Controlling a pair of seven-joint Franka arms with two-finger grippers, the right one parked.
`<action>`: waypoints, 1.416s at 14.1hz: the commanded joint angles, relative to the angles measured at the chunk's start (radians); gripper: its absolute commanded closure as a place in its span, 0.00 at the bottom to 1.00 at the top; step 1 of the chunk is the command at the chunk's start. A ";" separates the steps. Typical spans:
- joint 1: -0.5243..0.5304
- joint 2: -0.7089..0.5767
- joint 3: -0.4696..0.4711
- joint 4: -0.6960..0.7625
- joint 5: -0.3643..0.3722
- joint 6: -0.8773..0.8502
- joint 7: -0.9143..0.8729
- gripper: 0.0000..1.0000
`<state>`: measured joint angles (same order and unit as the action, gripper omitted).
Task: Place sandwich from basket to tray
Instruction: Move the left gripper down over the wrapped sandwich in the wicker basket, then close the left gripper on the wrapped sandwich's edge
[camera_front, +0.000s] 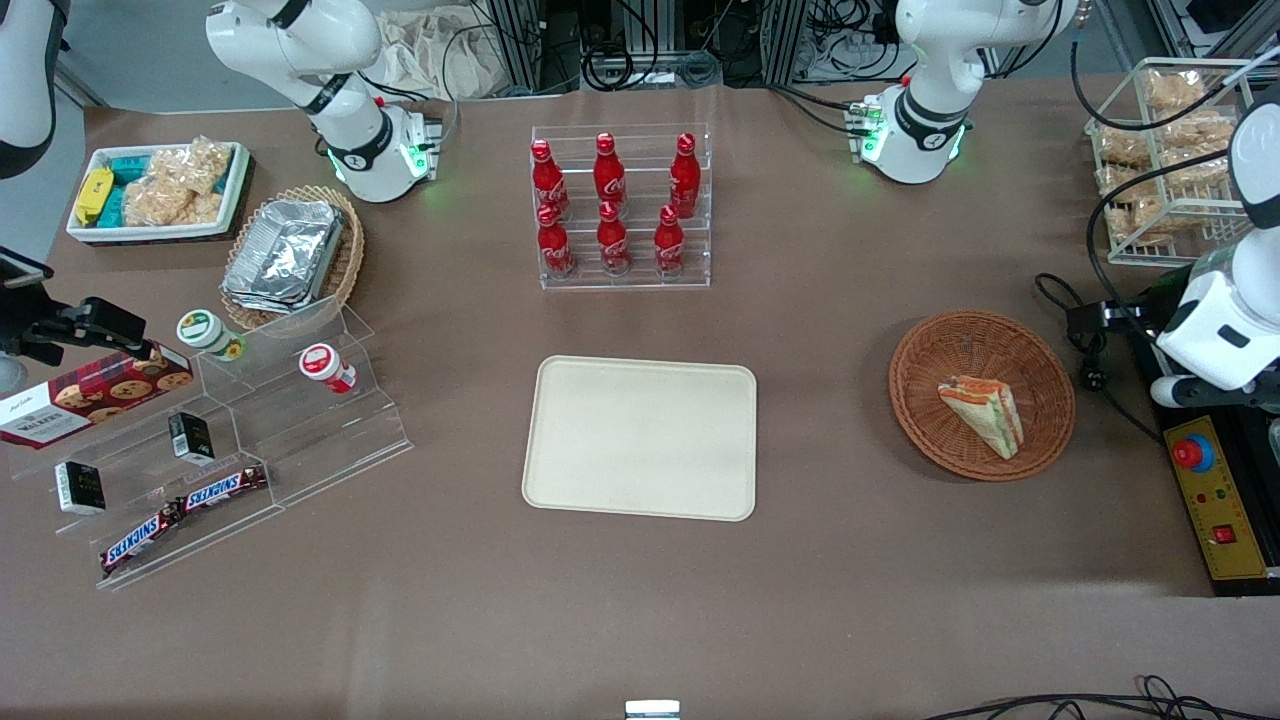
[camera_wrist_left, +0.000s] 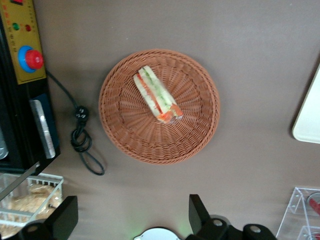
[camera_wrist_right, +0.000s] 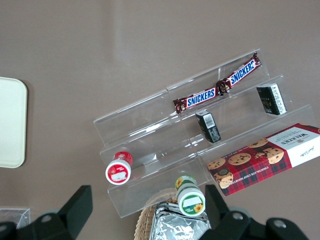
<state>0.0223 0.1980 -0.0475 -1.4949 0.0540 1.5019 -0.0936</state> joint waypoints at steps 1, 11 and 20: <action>0.033 -0.009 0.008 -0.104 -0.037 0.136 -0.095 0.01; 0.022 -0.048 -0.002 -0.501 -0.042 0.665 -0.719 0.01; 0.031 -0.016 0.003 -0.712 -0.037 0.922 -0.718 0.01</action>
<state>0.0498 0.1832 -0.0455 -2.1724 0.0206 2.3780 -0.8009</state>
